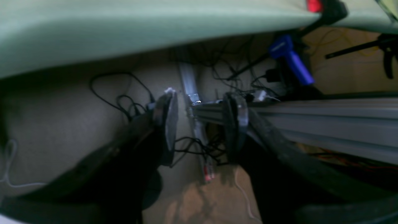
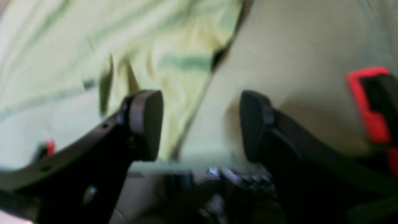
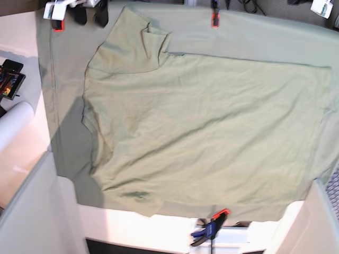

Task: Fold the T-shirt properly
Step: 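Move both grippers down to the shirt's side edges near the sleeves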

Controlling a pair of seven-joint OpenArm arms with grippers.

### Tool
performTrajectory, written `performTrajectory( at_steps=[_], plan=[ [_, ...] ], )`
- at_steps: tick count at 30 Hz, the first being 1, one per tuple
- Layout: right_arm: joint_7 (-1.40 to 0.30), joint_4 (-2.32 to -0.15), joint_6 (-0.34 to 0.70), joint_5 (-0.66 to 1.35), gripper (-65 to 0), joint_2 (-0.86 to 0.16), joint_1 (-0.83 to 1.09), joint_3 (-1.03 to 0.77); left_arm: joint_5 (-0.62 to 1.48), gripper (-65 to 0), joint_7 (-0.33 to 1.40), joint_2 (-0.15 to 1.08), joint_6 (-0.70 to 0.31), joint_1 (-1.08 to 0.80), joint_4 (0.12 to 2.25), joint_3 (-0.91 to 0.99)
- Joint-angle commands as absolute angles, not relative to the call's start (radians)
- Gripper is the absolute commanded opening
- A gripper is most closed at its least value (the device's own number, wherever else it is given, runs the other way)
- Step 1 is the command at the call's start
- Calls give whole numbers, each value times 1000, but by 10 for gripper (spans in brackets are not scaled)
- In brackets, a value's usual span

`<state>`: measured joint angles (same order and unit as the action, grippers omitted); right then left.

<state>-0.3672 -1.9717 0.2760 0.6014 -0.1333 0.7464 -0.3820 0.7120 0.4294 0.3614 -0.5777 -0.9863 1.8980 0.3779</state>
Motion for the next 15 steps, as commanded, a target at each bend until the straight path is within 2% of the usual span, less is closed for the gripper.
performTrajectory(
  at_steps=[1, 11, 12, 15],
  plan=[
    [-351, -1975, 282, 609, -261, -127, 738, -384, 724, -379, 404, 366, -588, -1003, 1913, 391],
    [-376, -1856, 265, 582, -261, -37, 658, -299, 722, -379, 385, 426, -585, -988, 1913, 468],
    [-376, -1847, 265, 581, -261, -30, 649, -292, 722, -379, 389, 436, -558, -983, 1913, 474],
    [-379, -1836, 266, 575, -261, -15, 631, -272, 720, -378, 437, 461, -396, -947, 1913, 482]
  ],
)
